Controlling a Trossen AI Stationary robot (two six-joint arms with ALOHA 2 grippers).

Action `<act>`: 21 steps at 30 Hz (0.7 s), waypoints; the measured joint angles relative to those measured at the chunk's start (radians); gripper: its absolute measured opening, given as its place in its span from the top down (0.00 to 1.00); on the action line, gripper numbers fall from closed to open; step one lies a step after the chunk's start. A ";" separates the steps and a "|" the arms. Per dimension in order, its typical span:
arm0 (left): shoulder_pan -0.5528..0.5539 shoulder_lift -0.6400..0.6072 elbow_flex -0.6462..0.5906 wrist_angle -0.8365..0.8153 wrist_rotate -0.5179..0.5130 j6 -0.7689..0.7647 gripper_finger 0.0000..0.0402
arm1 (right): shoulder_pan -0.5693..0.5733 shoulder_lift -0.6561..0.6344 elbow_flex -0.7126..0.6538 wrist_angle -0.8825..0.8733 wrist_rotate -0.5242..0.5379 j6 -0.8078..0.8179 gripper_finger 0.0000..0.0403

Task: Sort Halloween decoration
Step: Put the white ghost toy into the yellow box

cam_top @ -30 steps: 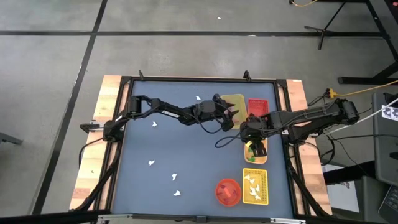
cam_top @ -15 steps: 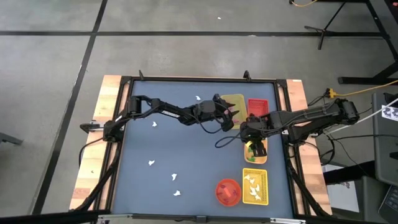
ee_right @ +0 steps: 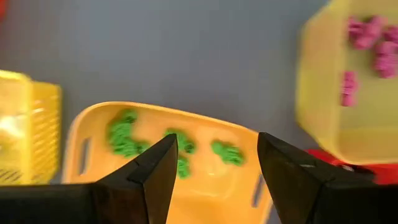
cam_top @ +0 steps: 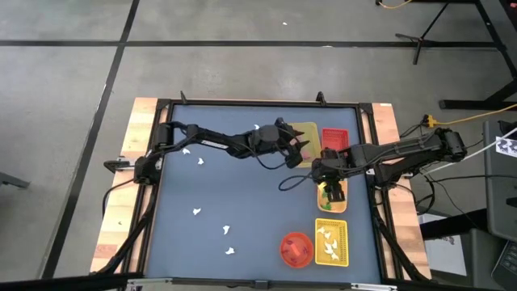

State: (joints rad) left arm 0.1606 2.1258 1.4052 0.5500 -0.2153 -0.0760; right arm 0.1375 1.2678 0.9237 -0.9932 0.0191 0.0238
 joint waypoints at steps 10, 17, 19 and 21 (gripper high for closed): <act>-0.037 -0.275 0.000 -0.561 0.000 -0.023 0.58 | 0.000 0.000 0.000 0.123 0.266 0.015 0.45; -0.102 -0.473 0.000 -0.820 -0.020 -0.080 0.58 | -0.024 0.000 0.000 0.379 0.275 -0.039 0.45; -0.131 -0.522 0.000 -0.874 -0.056 -0.100 0.58 | -0.057 0.006 0.000 0.462 0.276 -0.041 0.45; -0.170 -0.556 0.000 -0.923 -0.117 -0.110 0.58 | -0.099 0.015 0.000 0.533 0.272 -0.054 0.45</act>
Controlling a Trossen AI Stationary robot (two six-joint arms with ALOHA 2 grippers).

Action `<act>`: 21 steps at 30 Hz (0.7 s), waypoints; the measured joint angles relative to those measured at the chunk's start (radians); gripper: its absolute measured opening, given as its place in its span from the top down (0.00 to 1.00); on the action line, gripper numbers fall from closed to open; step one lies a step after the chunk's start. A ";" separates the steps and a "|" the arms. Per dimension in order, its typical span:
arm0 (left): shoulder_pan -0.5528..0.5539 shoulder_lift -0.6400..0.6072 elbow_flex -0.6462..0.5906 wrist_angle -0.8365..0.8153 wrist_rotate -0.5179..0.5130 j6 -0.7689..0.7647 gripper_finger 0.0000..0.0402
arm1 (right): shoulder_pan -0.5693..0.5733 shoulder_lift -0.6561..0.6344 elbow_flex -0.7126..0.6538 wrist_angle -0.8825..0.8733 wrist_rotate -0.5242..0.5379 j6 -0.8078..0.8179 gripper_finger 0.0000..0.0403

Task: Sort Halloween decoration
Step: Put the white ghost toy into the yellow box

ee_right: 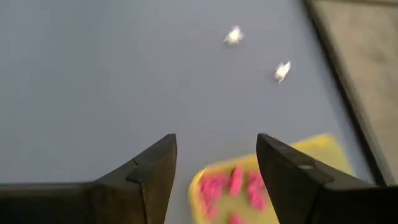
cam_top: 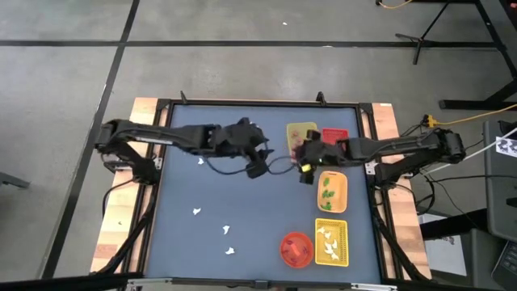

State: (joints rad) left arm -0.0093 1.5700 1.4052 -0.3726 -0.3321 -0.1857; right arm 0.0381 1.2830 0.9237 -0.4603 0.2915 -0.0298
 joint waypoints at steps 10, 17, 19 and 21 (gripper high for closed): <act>-0.249 -0.068 -0.002 -0.298 -0.403 -0.246 0.58 | -0.204 0.158 0.000 0.409 -0.146 -0.084 0.45; -0.382 -0.066 -0.018 -0.407 -0.555 -0.498 0.58 | -0.300 0.320 0.015 0.662 -0.201 -0.082 0.45; -0.413 -0.066 -0.025 -0.408 -0.586 -0.526 0.58 | -0.325 0.370 0.052 0.666 -0.220 -0.079 0.45; -0.435 -0.066 -0.029 -0.404 -0.598 -0.552 0.58 | -0.347 0.422 0.106 0.660 -0.231 -0.079 0.45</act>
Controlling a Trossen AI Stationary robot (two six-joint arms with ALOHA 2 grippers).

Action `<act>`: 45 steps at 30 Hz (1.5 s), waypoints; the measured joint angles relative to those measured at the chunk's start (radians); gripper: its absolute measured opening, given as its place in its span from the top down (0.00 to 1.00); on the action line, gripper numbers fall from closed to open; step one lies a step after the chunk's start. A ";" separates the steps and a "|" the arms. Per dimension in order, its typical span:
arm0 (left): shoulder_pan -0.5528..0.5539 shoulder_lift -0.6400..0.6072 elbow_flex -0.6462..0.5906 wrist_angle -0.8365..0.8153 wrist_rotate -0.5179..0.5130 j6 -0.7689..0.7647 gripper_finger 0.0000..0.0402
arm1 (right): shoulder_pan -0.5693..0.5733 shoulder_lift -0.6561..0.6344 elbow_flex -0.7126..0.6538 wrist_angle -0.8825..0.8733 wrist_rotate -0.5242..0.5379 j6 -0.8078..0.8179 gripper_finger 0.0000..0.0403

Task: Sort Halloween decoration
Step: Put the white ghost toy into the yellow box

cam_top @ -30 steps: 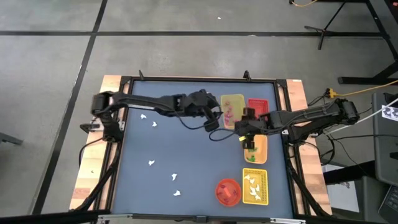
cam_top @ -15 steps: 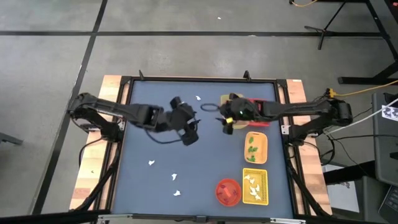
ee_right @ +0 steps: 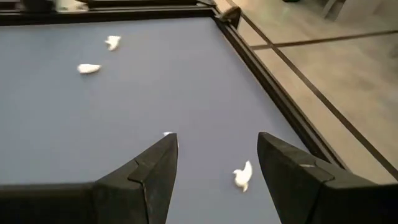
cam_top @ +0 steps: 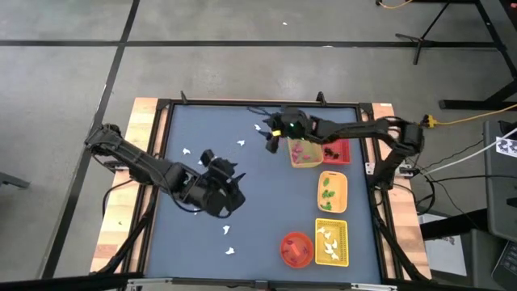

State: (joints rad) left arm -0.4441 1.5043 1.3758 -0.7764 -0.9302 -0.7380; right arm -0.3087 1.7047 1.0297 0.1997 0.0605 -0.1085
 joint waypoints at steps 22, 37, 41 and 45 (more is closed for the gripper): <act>-0.034 0.000 -0.021 0.012 -0.002 -0.102 0.58 | -0.146 0.475 0.651 -0.623 -0.055 0.082 0.45; -0.034 0.000 -0.021 0.010 0.005 -0.146 0.58 | -0.151 0.548 0.658 -0.622 -0.062 0.078 0.45; -0.034 0.000 -0.021 0.011 0.005 -0.146 0.58 | -0.150 0.548 0.658 -0.659 -0.038 0.077 0.45; -0.034 0.000 -0.021 0.012 0.004 -0.146 0.58 | -0.150 0.548 0.658 -0.679 -0.027 0.074 0.45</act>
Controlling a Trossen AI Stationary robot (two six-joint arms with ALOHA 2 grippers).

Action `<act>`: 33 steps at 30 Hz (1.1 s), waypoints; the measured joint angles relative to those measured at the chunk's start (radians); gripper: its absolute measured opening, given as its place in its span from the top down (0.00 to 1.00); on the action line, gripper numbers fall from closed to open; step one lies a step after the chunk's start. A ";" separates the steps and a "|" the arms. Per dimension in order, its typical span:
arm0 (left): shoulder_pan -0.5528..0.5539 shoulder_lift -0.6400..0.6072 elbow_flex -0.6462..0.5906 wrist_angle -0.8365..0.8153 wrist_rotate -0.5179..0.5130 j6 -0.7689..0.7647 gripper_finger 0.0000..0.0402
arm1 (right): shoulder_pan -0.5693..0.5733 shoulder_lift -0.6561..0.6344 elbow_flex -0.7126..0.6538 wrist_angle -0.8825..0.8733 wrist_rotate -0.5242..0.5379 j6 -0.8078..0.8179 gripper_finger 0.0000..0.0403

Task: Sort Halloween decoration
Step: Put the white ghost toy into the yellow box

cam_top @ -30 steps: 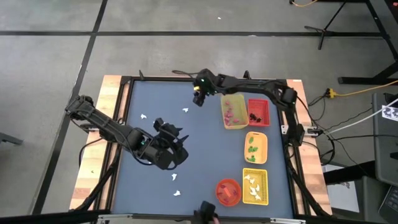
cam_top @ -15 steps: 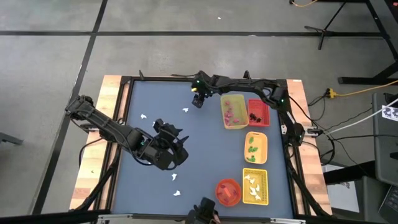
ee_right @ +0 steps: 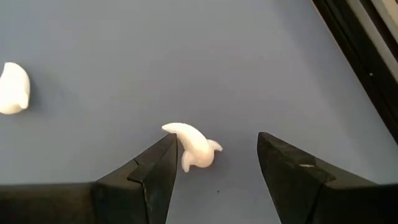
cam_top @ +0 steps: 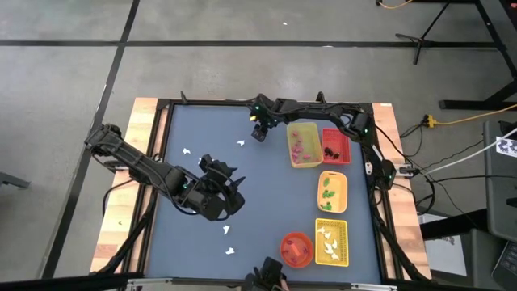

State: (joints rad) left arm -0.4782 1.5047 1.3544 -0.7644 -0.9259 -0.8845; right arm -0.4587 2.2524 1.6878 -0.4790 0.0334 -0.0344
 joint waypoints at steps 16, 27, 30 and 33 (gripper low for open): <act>0.000 0.000 0.000 0.002 0.000 0.000 0.58 | 0.000 0.000 0.000 -0.003 -0.018 -0.135 0.62; 0.000 0.000 0.000 0.003 -0.001 -0.004 0.58 | 0.000 0.000 0.000 -0.032 -0.003 -0.371 0.64; 0.000 0.000 0.000 0.004 -0.001 -0.004 0.58 | 0.000 0.000 0.000 -0.038 -0.003 -0.424 0.64; 0.000 0.000 0.000 0.004 -0.001 -0.005 0.58 | 0.000 0.001 0.000 -0.039 -0.003 -0.474 0.64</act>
State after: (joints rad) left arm -0.4782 1.5047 1.3548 -0.7609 -0.9264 -0.8890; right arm -0.4587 2.2530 1.6878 -0.5179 0.0305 -0.5080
